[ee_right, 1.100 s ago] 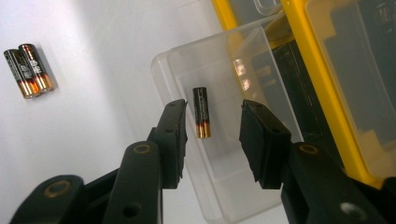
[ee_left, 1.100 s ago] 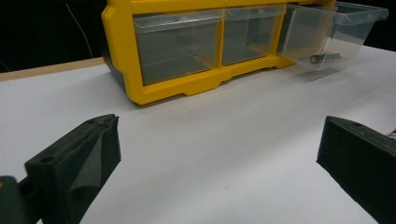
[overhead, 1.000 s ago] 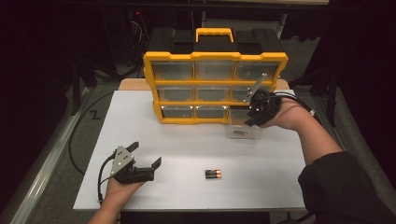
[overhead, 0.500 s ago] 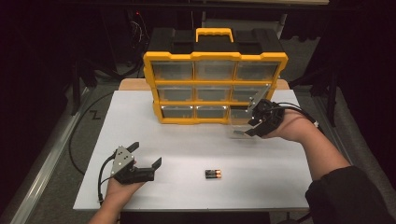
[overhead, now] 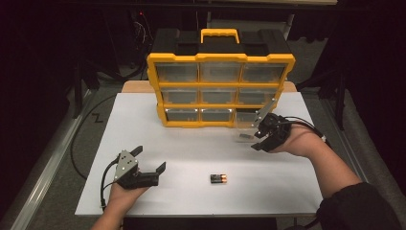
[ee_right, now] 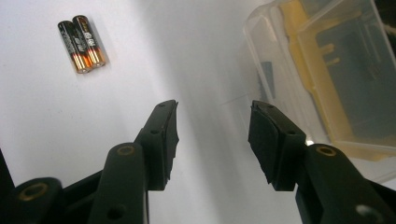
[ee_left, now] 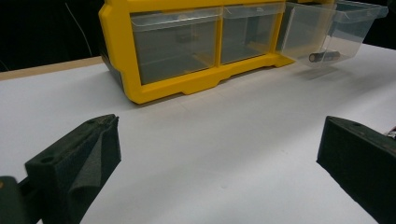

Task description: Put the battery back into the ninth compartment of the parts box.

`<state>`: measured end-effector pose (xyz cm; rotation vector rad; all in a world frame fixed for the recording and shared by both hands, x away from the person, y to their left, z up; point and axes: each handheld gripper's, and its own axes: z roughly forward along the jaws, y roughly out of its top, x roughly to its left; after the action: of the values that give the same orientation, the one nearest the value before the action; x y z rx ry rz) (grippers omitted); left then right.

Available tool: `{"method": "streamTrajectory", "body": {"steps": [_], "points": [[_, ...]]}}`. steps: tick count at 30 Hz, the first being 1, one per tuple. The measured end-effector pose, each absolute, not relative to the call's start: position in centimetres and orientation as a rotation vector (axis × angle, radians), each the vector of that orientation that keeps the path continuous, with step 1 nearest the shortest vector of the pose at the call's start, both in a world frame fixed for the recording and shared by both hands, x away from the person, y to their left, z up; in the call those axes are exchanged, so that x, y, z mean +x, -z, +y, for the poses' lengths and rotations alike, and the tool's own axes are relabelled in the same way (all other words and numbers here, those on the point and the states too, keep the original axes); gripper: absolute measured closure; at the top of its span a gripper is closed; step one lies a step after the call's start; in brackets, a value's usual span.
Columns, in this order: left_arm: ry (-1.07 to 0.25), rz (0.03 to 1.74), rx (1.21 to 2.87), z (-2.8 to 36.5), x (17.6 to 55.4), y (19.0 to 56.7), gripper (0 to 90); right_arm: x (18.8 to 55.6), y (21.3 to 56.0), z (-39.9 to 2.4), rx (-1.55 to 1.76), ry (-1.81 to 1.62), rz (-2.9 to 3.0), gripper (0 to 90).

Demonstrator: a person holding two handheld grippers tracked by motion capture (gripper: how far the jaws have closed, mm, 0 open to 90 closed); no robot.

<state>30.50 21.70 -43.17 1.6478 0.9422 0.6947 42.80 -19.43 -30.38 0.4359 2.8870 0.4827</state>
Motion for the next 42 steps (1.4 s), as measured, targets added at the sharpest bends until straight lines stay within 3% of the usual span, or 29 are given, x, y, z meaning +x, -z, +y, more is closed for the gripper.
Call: {"method": "streamTrajectory", "body": {"steps": [42], "points": [[-0.691, 0.937, 1.656, 21.6, 30.6, 43.3, 0.2, 39.4, 37.6, -19.7, 0.450, -0.511, 2.921, 23.7]]}}
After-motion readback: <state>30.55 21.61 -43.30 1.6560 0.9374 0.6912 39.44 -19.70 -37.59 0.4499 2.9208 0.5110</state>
